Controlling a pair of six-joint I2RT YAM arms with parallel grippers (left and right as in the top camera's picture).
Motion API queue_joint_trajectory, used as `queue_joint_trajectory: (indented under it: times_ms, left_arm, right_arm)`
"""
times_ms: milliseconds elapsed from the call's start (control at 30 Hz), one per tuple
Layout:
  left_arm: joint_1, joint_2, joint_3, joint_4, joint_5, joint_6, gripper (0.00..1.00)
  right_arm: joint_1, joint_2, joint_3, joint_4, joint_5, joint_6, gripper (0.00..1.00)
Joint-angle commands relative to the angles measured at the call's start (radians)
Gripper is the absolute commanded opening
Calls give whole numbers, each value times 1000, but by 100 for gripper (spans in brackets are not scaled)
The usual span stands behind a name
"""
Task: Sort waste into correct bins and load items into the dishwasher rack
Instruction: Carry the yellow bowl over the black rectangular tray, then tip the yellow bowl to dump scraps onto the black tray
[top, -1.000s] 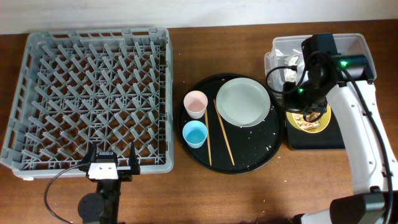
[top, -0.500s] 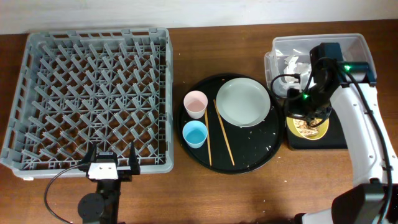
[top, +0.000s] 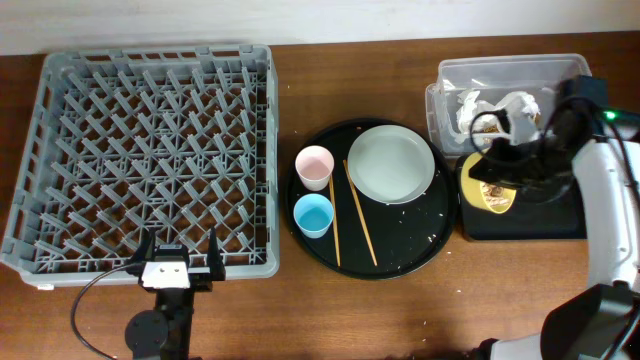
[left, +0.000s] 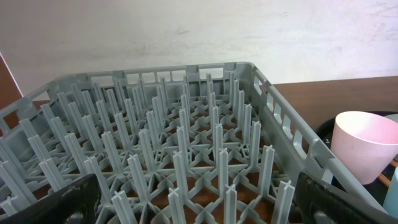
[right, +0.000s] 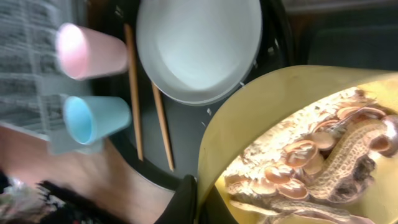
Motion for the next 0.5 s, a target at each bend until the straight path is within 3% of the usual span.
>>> queue_joint_trajectory:
  times_ms: [0, 267, 467]
  left_arm:
    - [0, -5, -3, -3, 4, 13, 99]
    - [0, -5, -3, -3, 3, 13, 99]
    - [0, -5, -3, -3, 4, 13, 99]
  right_arm:
    - [-100, -11, -40, 40, -229, -152, 4]
    - [-247, -7, -297, 343, -429, -205, 4]
    - [-333, -7, -371, 466, -558, -206, 4]
